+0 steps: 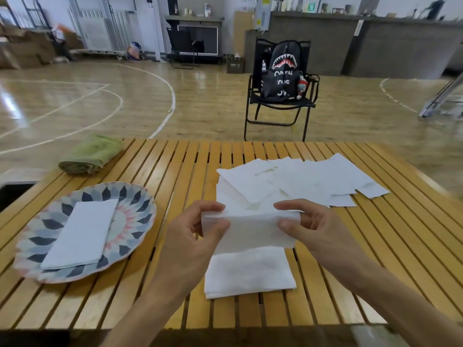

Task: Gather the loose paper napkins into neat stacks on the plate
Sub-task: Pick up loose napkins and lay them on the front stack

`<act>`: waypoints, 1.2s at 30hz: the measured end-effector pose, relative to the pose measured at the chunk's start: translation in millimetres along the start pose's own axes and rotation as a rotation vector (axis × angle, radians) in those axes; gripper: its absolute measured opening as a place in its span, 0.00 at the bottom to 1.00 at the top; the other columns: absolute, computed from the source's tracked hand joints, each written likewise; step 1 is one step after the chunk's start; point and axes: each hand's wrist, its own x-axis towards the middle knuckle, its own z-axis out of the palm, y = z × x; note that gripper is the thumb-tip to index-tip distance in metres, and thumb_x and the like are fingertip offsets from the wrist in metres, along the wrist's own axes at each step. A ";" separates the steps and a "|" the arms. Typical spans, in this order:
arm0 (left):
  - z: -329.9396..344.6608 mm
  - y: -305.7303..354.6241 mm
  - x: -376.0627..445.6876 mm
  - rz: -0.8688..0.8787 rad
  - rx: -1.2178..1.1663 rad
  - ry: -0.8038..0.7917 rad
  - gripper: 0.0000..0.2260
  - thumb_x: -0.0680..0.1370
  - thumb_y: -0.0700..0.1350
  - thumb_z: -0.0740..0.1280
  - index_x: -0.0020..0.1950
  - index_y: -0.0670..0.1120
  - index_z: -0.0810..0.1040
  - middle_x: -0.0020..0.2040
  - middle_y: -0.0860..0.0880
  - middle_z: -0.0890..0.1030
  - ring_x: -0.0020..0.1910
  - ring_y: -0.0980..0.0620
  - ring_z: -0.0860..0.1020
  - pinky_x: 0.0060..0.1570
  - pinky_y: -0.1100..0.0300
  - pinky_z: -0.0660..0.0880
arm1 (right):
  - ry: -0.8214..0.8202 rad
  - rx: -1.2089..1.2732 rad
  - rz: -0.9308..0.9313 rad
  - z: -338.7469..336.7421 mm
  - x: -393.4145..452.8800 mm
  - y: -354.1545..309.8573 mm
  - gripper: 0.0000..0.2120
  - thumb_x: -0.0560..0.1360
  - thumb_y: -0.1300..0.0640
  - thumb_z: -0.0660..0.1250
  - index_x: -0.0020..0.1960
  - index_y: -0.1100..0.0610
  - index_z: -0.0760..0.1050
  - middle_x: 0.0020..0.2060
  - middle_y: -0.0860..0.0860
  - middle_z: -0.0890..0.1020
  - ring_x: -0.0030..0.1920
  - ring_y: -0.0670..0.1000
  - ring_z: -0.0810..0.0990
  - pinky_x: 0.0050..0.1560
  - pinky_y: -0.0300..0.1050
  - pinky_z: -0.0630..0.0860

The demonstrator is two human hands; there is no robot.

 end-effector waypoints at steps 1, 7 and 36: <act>0.0 -0.5 -0.2 0.010 0.024 -0.001 0.11 0.74 0.55 0.71 0.54 0.67 0.76 0.50 0.63 0.79 0.49 0.57 0.78 0.41 0.56 0.82 | 0.007 -0.009 -0.007 -0.3 -0.2 0.7 0.10 0.78 0.57 0.70 0.57 0.45 0.81 0.40 0.49 0.86 0.40 0.43 0.83 0.38 0.33 0.76; -1.0 -0.2 -1.7 0.058 0.150 0.029 0.10 0.75 0.56 0.70 0.52 0.69 0.75 0.50 0.66 0.78 0.47 0.56 0.76 0.39 0.52 0.81 | 0.029 -0.054 -0.070 -2.4 0.6 3.6 0.10 0.77 0.60 0.71 0.48 0.44 0.83 0.41 0.48 0.85 0.41 0.44 0.83 0.39 0.37 0.77; 1.7 -18.5 3.8 -0.252 -0.051 -0.139 0.17 0.77 0.42 0.71 0.62 0.56 0.72 0.46 0.57 0.84 0.46 0.60 0.83 0.37 0.63 0.80 | -0.066 -0.095 0.294 1.9 8.6 39.3 0.05 0.80 0.55 0.67 0.53 0.47 0.81 0.48 0.45 0.87 0.46 0.44 0.86 0.42 0.40 0.83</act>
